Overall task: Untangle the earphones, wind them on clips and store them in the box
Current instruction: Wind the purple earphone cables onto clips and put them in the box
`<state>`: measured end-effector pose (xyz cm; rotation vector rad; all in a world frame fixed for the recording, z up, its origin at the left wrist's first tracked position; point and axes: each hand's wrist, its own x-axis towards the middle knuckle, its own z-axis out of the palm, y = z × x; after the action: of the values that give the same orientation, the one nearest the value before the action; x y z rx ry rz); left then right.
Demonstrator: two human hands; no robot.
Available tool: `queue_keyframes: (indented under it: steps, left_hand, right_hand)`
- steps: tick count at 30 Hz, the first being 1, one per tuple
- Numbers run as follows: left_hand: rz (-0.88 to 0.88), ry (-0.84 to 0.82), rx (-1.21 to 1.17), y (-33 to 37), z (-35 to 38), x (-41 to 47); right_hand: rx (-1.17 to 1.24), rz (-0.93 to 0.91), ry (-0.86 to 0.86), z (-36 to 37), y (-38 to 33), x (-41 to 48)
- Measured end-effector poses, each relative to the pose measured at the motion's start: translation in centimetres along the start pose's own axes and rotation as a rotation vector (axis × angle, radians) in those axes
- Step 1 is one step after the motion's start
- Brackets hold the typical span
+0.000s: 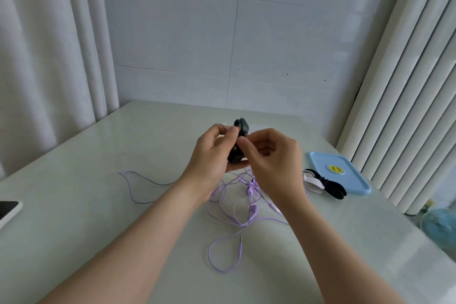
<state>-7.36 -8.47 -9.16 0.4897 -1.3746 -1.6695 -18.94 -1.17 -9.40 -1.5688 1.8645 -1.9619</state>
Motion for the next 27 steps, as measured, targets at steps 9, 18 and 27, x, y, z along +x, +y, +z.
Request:
queue_keyframes:
  steps: [9,18,27]
  left_hand:
    - [-0.008,0.016,0.038,-0.2,-0.9,0.6]
    - [0.008,0.026,0.062,0.0,-1.1,0.5]
    - [-0.021,-0.055,0.125,-0.4,-2.0,0.9]
  right_hand:
    - [-0.133,0.002,-0.023,-0.4,1.1,0.6]
    - [-0.086,0.086,-0.071,-0.7,1.4,0.8]
    - [-0.234,0.086,-0.052,-0.9,1.6,0.9]
